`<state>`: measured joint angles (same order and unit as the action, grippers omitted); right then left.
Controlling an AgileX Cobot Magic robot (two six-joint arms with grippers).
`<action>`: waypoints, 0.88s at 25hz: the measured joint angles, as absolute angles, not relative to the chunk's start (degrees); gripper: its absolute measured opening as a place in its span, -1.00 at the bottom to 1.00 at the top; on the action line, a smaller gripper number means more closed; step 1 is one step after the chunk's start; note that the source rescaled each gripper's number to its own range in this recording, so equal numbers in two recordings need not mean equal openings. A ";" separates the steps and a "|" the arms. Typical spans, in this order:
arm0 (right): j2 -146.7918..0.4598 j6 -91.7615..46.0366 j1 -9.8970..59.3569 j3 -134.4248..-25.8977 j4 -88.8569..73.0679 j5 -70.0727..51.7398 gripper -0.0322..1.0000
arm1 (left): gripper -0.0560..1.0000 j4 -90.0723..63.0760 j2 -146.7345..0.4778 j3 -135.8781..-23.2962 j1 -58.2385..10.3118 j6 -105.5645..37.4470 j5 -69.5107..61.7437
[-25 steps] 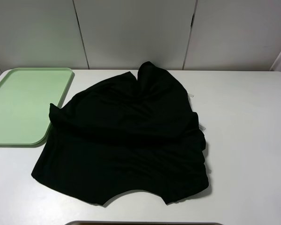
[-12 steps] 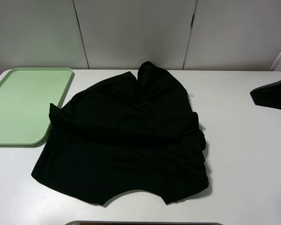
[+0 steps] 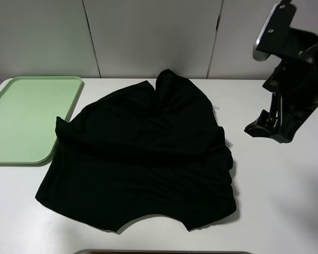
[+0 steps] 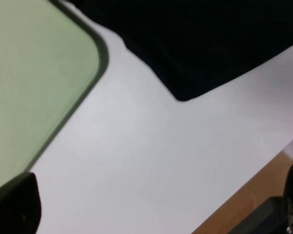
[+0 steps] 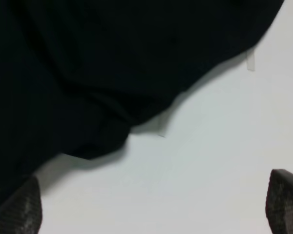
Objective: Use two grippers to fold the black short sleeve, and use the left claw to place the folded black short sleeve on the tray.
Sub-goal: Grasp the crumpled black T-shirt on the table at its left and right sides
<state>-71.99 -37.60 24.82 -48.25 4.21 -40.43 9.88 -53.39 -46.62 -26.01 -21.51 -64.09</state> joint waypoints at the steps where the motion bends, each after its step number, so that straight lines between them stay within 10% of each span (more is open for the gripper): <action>1: -73.88 -37.52 24.82 -48.25 5.50 -39.28 1.00 | 0.98 10.47 -54.23 -46.62 -26.05 -21.54 -64.09; 22: -97.84 -37.39 24.82 -48.29 10.57 -21.12 1.00 | 0.97 10.93 -55.99 -46.62 -26.05 -24.30 -62.06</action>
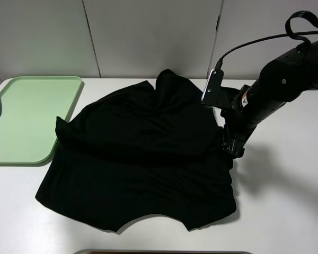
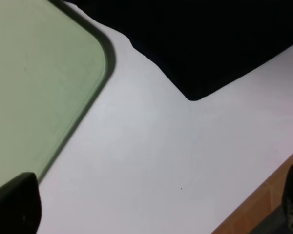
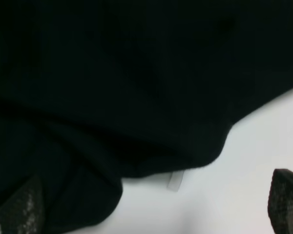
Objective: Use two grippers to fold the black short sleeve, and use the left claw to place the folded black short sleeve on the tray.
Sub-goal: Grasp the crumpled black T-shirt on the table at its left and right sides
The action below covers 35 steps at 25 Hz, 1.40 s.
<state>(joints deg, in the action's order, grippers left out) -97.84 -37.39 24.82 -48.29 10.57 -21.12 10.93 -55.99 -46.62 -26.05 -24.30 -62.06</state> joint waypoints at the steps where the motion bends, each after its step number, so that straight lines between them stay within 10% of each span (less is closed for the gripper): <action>1: -97.85 -37.39 24.82 -48.29 10.73 -20.18 1.00 | 0.97 10.98 -55.99 -46.62 -26.05 -24.30 -62.01; 31: -108.59 -37.33 24.82 -48.46 21.02 -10.81 1.00 | 0.96 10.88 -55.99 -46.62 -26.05 -26.30 -59.32; 35: -109.01 -37.20 24.82 -48.46 21.02 -11.01 0.30 | 0.91 10.88 -55.99 -46.62 -26.05 -28.48 -57.63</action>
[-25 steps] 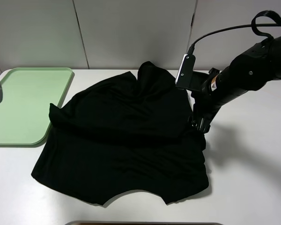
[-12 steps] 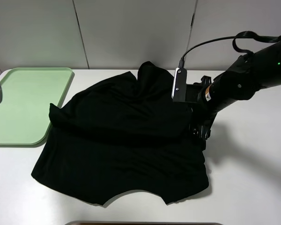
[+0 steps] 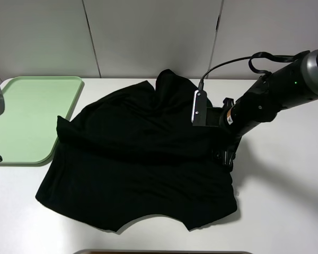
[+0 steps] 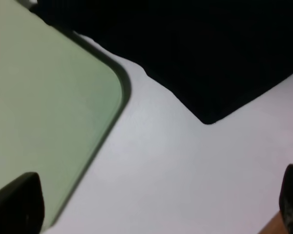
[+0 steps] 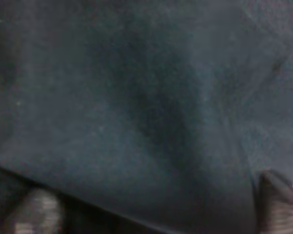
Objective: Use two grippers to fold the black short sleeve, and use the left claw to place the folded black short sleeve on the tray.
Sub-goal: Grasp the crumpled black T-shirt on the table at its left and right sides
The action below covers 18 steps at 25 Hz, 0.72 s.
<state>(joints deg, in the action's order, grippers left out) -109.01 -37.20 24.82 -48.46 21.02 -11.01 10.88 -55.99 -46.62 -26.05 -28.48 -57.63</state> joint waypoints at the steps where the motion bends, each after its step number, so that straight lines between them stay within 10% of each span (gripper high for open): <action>1: -109.16 -37.20 24.82 -48.46 21.02 -11.35 -0.09 | 0.90 10.88 -55.99 -46.62 -26.05 -28.89 -57.51; 4: -109.21 -37.16 24.82 -48.46 20.96 -12.77 -0.90 | 0.89 10.88 -55.99 -46.62 -26.05 -29.66 -56.58; 18: -109.21 -37.16 24.82 -48.61 20.92 -13.87 -0.94 | 0.88 16.70 -56.06 -42.44 -26.05 -37.65 -48.51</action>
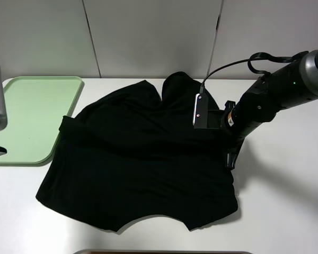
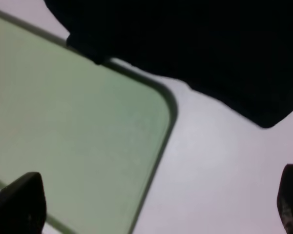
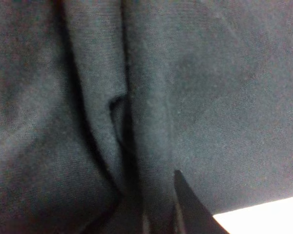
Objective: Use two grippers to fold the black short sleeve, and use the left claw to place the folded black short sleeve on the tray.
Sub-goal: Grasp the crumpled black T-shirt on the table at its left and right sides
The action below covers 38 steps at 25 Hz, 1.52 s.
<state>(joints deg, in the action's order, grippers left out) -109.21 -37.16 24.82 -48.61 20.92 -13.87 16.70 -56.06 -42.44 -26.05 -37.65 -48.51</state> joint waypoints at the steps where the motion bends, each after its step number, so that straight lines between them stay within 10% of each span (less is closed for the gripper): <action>1: -109.21 -37.16 24.82 -48.61 20.92 -13.89 -0.94 | 0.88 18.07 -56.45 -41.45 -26.05 -37.19 -47.98; 13: -109.21 -35.63 24.82 -48.61 20.86 -13.93 -0.94 | 0.88 29.21 -77.09 -42.85 -26.05 -27.14 -36.68; 25: -109.21 -35.44 24.82 -48.63 17.96 -14.06 -0.94 | 0.88 29.03 -103.06 -66.79 -26.05 -25.64 -43.89; 38: -109.21 -35.44 24.82 -48.63 15.19 -13.70 -0.94 | 0.85 2.27 -115.91 -84.61 -16.41 -45.24 -56.36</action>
<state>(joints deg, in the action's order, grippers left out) -109.21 -35.44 24.82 -48.63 15.19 -13.70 2.27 -115.91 -84.61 -16.41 -45.24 -56.36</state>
